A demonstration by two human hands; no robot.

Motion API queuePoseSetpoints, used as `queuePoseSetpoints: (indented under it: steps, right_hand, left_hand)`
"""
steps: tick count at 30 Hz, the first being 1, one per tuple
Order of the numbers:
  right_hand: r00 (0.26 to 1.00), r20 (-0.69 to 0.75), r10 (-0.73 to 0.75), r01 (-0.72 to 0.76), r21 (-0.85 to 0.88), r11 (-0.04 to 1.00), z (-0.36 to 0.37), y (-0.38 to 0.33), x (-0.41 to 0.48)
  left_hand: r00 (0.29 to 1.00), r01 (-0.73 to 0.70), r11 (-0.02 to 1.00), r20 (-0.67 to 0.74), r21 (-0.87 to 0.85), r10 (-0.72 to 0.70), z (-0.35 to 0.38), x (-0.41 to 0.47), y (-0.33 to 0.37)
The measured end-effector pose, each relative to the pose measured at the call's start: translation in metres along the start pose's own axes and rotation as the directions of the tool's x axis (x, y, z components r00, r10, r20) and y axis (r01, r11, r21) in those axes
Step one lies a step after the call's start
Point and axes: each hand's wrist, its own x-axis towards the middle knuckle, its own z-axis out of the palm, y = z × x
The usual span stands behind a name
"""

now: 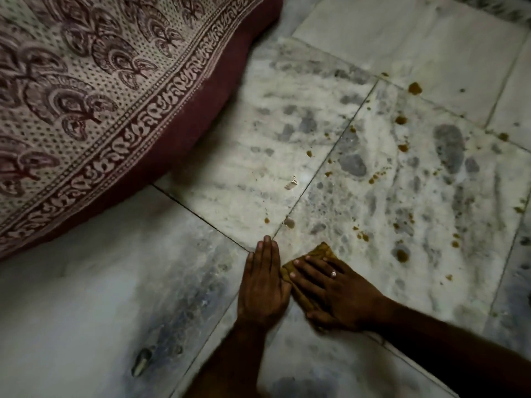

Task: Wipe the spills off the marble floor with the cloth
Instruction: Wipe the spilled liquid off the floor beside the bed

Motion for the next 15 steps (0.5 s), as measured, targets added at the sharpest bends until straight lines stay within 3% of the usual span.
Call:
queuePoseSetpoints:
  steps: [3, 6, 10, 15]
  right_hand:
    - [0.999, -0.035, 0.023, -0.022, 0.018, 1.0, 0.004, -0.008, 0.004]
    - [0.974, -0.149, 0.169, -0.157, 0.088, 0.984, 0.014, -0.018, 0.003]
    - [0.853, -0.132, 0.505, -0.48, 0.186, 0.858, 0.014, -0.01, 0.019]
    - [0.817, -0.151, 0.556, -0.524, 0.209, 0.826, 0.006, 0.013, 0.103]
  left_hand:
    - [0.999, -0.04, 0.999, 0.003, 0.002, 0.04, 0.002, 0.003, -0.006]
    - [0.997, -0.063, 0.998, -0.048, 0.016, 0.064, 0.01, 0.005, -0.01]
    - [0.992, 0.08, 0.997, -0.097, 0.018, -0.078, 0.012, 0.009, -0.008]
    - [0.972, 0.203, 0.979, -0.121, 0.018, -0.2, 0.0, 0.042, -0.02]
